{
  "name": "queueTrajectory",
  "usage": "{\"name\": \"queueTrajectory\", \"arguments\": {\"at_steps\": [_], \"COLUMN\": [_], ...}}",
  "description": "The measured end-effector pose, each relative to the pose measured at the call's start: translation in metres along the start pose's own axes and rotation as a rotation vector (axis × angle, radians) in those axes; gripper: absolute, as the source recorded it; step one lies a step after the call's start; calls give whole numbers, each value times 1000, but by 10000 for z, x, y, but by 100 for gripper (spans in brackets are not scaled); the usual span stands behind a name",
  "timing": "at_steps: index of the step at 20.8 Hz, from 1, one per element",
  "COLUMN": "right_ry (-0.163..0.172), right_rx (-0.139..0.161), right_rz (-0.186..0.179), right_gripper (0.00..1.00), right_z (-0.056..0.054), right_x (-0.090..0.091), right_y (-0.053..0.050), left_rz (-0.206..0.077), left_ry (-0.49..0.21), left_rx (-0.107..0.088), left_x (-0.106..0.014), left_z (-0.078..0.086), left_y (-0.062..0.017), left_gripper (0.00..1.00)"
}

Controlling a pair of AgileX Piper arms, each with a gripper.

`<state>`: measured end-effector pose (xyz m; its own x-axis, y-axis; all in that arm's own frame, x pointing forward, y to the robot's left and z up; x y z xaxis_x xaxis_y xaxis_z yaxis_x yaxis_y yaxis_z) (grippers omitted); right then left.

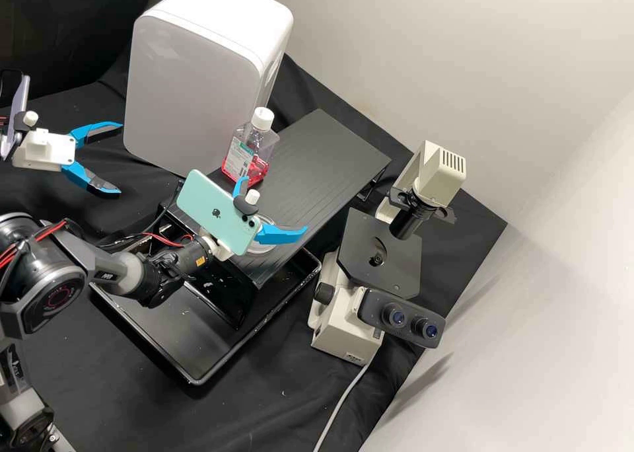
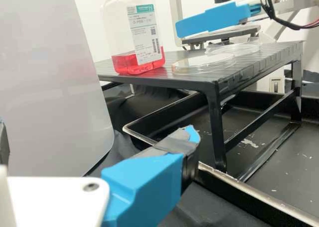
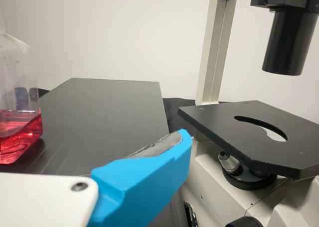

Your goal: Place the lid on the petri dish

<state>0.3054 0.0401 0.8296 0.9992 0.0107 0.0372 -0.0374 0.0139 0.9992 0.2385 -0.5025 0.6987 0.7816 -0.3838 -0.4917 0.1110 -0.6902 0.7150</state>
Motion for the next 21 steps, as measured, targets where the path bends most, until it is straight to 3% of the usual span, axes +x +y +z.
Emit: {"name": "queueTrajectory", "arguments": {"at_steps": [10, 15, 21], "right_ry": [-5, 53, 81], "right_rx": [0, -28, -71], "right_rz": [-4, 3, -60], "right_gripper": [100, 100, 100], "right_z": [18, -59, -79], "right_x": [-74, -315, -570], "right_y": [-16, -74, -260], "left_rz": [0, -4, -4], "left_ry": [0, -2, -2], "left_rx": [0, -1, -1], "left_x": [0, 3, 3], "left_z": [0, 4, 4], "left_y": [0, -10, -10], "left_gripper": [100, 100, 100]}}
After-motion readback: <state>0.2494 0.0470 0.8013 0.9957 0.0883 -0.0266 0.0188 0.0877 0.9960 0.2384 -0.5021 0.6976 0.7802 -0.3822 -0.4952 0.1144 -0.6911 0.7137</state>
